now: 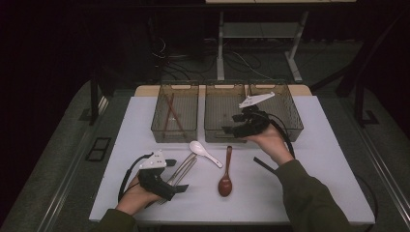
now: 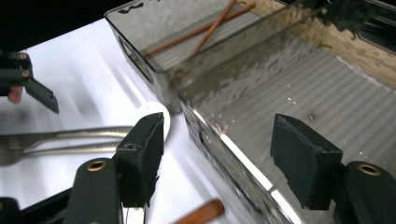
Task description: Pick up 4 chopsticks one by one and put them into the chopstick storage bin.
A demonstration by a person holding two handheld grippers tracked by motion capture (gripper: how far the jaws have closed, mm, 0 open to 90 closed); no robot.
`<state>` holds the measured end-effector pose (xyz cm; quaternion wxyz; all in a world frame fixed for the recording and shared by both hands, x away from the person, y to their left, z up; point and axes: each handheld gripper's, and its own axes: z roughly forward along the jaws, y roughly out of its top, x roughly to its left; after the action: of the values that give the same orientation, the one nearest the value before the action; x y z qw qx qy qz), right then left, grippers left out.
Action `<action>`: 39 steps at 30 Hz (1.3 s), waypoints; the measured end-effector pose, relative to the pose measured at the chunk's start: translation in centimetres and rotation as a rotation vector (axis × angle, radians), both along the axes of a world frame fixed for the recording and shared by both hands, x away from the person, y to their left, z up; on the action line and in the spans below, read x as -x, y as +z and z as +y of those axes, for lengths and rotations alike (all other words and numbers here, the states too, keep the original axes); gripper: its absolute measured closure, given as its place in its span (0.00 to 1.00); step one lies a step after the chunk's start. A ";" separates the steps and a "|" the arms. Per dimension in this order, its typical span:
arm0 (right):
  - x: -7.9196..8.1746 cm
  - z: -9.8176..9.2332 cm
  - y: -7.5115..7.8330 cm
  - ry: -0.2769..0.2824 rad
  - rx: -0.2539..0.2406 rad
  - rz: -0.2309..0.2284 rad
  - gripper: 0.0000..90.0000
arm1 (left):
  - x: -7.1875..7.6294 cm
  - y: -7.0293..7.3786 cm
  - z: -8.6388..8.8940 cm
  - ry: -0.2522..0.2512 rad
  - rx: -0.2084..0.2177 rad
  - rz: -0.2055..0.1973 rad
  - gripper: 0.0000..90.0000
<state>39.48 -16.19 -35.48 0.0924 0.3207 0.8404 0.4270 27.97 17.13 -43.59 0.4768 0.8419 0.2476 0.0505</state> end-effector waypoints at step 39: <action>8.4 -11.2 -4.1 -0.070 -0.006 0.006 0.44 | 0.3 0.0 -0.1 0.003 -0.030 -0.010 0.00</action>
<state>31.04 -27.39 -39.58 0.1037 0.3515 0.8277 0.4249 27.66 17.07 -43.61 0.4653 0.8483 0.2459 0.0589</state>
